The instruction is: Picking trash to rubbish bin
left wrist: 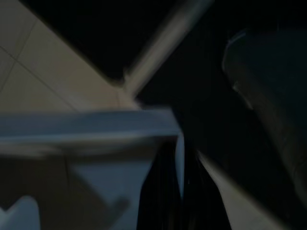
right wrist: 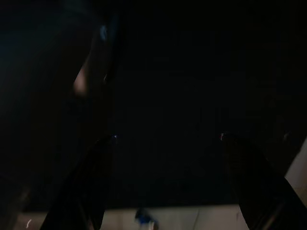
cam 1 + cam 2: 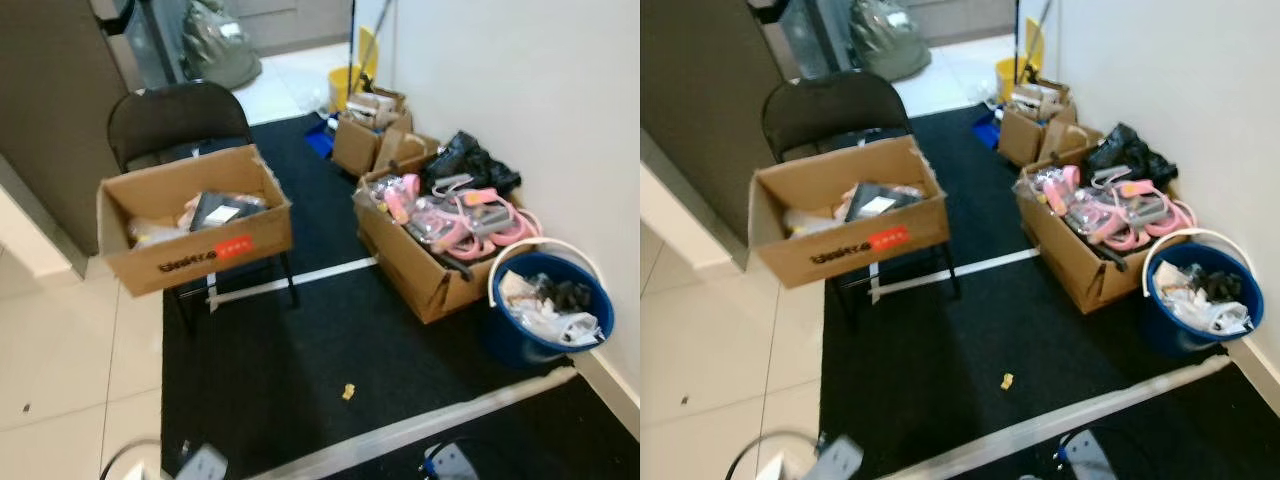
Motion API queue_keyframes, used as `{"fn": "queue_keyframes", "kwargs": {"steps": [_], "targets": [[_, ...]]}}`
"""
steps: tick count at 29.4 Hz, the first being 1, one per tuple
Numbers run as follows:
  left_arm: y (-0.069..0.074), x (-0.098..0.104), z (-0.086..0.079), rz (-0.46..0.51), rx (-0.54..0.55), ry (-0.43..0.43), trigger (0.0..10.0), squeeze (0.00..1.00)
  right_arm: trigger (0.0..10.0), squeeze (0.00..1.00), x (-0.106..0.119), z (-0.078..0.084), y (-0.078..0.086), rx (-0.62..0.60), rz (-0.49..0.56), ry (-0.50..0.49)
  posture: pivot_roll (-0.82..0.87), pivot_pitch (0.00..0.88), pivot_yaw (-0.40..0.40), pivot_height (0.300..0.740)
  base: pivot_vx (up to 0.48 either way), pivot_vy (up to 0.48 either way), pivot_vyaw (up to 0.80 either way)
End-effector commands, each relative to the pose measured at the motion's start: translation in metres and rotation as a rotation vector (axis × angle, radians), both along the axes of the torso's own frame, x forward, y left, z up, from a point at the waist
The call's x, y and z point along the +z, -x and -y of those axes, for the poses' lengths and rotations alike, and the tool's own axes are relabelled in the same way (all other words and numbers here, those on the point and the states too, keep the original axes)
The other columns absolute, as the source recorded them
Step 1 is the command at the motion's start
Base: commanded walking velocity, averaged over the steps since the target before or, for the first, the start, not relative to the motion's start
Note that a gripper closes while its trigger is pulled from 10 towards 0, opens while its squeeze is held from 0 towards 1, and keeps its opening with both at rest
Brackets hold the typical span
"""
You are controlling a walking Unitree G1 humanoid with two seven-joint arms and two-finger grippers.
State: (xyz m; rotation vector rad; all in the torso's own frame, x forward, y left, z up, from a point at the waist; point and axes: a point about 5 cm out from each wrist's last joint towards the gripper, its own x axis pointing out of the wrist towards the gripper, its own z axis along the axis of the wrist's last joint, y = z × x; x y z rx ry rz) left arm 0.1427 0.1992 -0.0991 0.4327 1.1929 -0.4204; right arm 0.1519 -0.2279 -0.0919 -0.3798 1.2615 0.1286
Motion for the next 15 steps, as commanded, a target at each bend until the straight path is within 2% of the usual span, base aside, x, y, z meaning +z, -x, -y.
{"fn": "queue_keyframes", "kwargs": {"steps": [1,6,15], "targets": [[0.0139,-0.0034,-0.0094,-0.05,0.025,-0.018,10.0,0.0,10.0,0.0,-0.0033,-0.0119,0.0023,0.005,-0.002,-0.051,0.04,0.092,0.1,0.74,0.296,0.0,0.63],[0.0135,-0.0035,-0.0076,-0.053,0.021,-0.014,10.0,0.0,10.0,0.0,-0.0033,-0.0117,0.0024,-0.008,-0.006,-0.052,0.03,0.091,0.102,0.74,0.298,0.0,0.6],[0.0117,-0.0034,-0.0047,-0.049,0.026,-0.004,10.0,0.0,10.0,0.0,-0.0029,-0.0087,0.0025,-0.016,-0.009,-0.018,0.03,0.098,0.1,0.74,0.296,0.0,0.0]]}}
